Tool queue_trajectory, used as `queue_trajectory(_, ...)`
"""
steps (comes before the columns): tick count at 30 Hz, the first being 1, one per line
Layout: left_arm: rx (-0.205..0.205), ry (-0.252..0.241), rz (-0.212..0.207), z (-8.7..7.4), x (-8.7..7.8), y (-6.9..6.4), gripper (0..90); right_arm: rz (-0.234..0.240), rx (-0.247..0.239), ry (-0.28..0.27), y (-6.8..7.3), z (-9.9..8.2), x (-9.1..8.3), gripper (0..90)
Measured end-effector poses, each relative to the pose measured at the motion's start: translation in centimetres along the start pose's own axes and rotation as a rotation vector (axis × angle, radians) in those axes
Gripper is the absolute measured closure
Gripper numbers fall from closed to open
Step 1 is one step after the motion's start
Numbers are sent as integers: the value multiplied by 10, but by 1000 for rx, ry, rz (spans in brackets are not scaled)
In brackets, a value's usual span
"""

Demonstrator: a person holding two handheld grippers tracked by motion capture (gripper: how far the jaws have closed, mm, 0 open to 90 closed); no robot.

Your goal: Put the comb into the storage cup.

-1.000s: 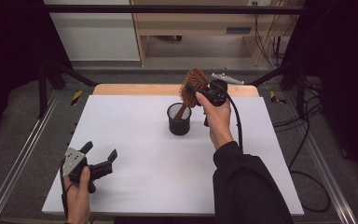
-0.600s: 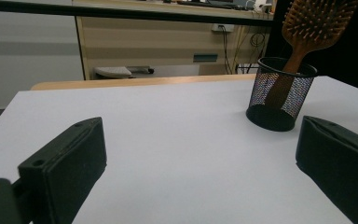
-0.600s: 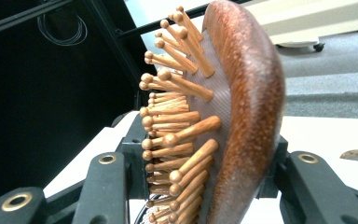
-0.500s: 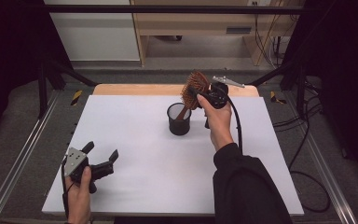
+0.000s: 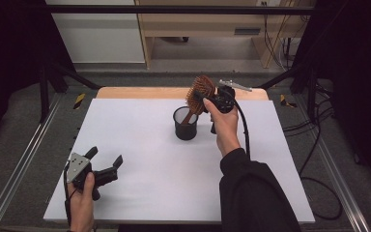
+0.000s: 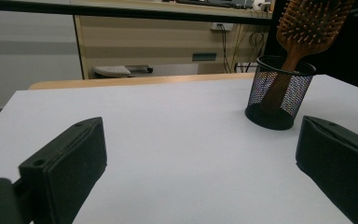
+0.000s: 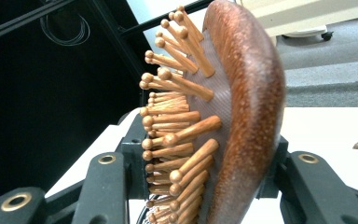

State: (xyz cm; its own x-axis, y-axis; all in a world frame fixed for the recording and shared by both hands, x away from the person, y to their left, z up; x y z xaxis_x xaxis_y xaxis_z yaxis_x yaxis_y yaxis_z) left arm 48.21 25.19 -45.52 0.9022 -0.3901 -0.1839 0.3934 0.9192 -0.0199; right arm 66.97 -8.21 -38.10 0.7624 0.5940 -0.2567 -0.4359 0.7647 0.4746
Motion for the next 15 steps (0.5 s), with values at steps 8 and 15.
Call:
queue_trajectory(8, -1, 0, 0, 0, 0, 0, 18, 7, -2, 5, 1, -2, 2, 512)
queue_trajectory(15, 0, 0, -3, 0, 0, 0, 20, 12, 10, 4, 1, -3, 3, 511)
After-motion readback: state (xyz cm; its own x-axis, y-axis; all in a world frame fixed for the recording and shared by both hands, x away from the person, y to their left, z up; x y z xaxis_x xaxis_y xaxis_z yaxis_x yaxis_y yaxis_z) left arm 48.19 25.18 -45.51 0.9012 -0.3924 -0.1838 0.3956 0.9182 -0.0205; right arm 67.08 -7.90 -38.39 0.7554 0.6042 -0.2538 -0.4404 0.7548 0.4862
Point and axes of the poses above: each handheld gripper's, and its own axes: x roughly forward along the jaws, z roughly out of its top, y roughly to its left, the point moved 7 cm from there along x, roughly forward along the jaws, and after that the axes turned 3 degrees about x, right-handed, at the moved point
